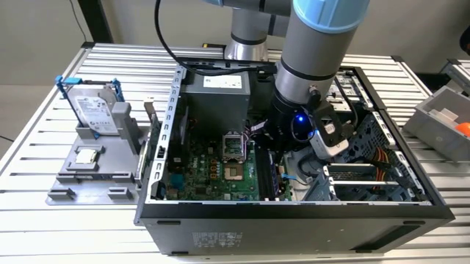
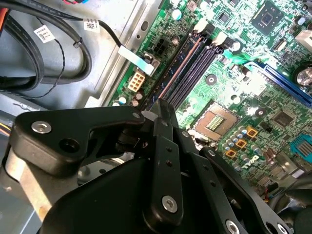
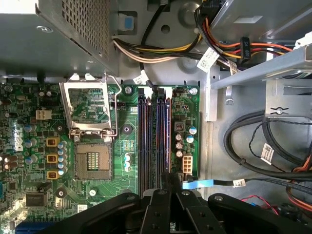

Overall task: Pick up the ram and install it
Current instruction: 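Insert the ram into the slot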

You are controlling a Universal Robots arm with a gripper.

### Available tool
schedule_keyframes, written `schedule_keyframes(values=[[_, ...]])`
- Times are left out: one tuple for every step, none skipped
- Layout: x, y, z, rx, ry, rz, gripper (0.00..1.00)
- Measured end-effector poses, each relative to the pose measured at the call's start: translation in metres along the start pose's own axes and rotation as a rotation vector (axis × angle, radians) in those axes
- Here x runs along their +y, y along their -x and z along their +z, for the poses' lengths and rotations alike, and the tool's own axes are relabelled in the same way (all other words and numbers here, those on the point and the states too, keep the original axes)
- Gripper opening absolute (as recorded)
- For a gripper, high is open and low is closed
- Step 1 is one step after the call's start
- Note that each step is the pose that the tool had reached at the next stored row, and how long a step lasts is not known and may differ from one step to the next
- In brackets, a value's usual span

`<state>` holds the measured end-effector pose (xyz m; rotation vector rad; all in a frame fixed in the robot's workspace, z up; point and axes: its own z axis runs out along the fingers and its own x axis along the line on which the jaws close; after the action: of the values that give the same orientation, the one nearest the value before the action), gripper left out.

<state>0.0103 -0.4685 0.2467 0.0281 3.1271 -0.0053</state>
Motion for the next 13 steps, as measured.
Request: schedule_keyframes(values=[[0.0, 0.0, 0.0, 0.0, -0.0001, 0.0, 0.0], [0.0, 0.0, 0.0, 0.0, -0.0002, 0.0, 0.0], [0.0, 0.0, 0.0, 0.0, -0.0002, 0.0, 0.0], [0.0, 0.0001, 0.0, 0.0, -0.0003, 0.0, 0.0], [0.0, 0.0001, 0.0, -0.0001, -0.0004, 0.0, 0.0], [0.0, 0.0001, 0.0, -0.0001, -0.0005, 0.0, 0.0], [0.0, 0.0001, 0.0, 0.0, -0.0005, 0.0, 0.0], [0.0, 0.0001, 0.0, 0.0, -0.0005, 0.0, 0.0], [0.0, 0.0001, 0.0, 0.0, -0.0007, 0.0, 0.0], [0.0, 0.0, 0.0, -0.0001, -0.0007, 0.0, 0.0], [0.0, 0.0, 0.0, 0.0, -0.0009, 0.0, 0.0], [0.0, 0.0, 0.0, 0.0, -0.0009, 0.0, 0.0], [0.0, 0.0, 0.0, -0.0001, -0.001, 0.0, 0.0]])
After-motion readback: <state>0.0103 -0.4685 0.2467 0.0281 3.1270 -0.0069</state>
